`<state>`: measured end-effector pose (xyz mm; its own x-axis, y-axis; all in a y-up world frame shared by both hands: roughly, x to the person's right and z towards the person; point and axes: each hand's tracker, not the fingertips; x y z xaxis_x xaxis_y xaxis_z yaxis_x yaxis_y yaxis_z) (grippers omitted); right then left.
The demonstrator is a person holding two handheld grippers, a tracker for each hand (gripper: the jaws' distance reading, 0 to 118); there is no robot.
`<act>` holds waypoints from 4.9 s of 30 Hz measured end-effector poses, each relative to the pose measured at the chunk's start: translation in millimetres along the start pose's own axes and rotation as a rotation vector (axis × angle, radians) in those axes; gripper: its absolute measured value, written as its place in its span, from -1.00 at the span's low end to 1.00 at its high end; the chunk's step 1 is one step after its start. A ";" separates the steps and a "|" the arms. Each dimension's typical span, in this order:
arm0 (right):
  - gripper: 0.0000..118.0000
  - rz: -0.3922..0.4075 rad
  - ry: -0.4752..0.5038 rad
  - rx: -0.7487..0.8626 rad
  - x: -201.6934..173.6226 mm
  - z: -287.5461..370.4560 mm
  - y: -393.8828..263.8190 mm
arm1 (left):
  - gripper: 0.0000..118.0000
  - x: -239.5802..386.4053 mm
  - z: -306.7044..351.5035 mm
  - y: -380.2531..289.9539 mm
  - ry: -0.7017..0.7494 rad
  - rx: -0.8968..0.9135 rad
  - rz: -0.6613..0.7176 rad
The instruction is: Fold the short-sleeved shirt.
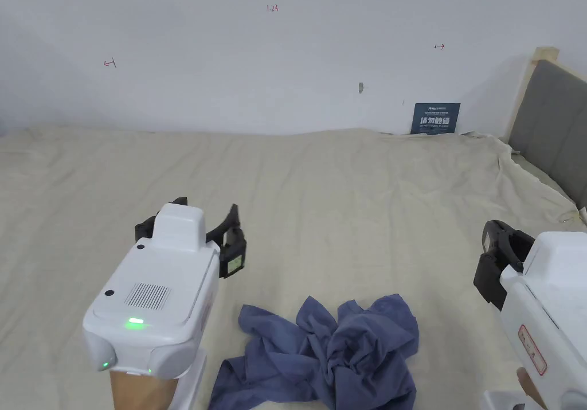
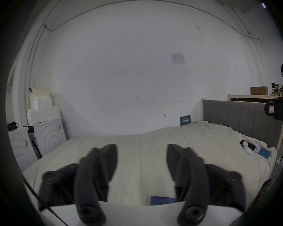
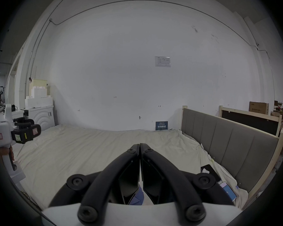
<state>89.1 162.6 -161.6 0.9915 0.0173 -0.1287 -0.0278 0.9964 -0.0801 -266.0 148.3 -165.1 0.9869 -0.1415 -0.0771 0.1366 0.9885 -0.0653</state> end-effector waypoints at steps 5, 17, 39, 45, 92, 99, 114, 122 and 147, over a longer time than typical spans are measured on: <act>-1.00 0.008 0.004 0.007 -4.6 1.2 0.0 | -0.95 -19.7 6.8 -8.4 -0.013 -0.003 0.087; -1.00 0.005 0.001 0.007 -5.2 3.3 -2.1 | -1.00 -26.4 0.3 -17.5 -0.003 -0.068 0.099; -1.00 -0.013 0.010 -0.064 -0.5 -3.3 -23.0 | -0.19 4.8 -42.9 -181.1 -0.159 -0.911 0.250; -1.00 -0.015 0.013 -0.081 -0.6 -5.3 -28.0 | 0.48 12.2 -48.9 -200.7 -0.138 -0.972 0.251; -0.97 -0.203 0.076 -0.905 13.4 -270.3 -213.3 | -1.00 -10.9 -67.7 -149.5 -0.318 -0.804 0.327; -0.98 -0.222 0.096 -0.688 39.0 -222.6 -139.3 | -1.00 -27.7 -59.8 -137.2 -0.323 -0.745 0.452; -0.98 -0.182 0.042 -0.310 104.9 -161.8 60.6 | -1.00 -127.0 -100.5 -3.7 -0.136 -0.452 0.386; -0.98 -0.188 0.009 -0.210 89.6 -188.2 119.2 | -1.00 -140.1 -152.8 88.6 -0.050 -0.314 0.323; -0.97 -0.041 -0.061 -0.129 46.9 -274.0 71.7 | -1.00 -171.6 -231.7 78.9 0.194 -0.198 0.133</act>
<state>98.9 212.1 -444.3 0.9979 -0.0141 -0.0631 0.0005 0.9775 -0.2111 -444.4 238.1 -387.5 0.9575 -0.0379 -0.2858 -0.0310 0.9720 -0.2329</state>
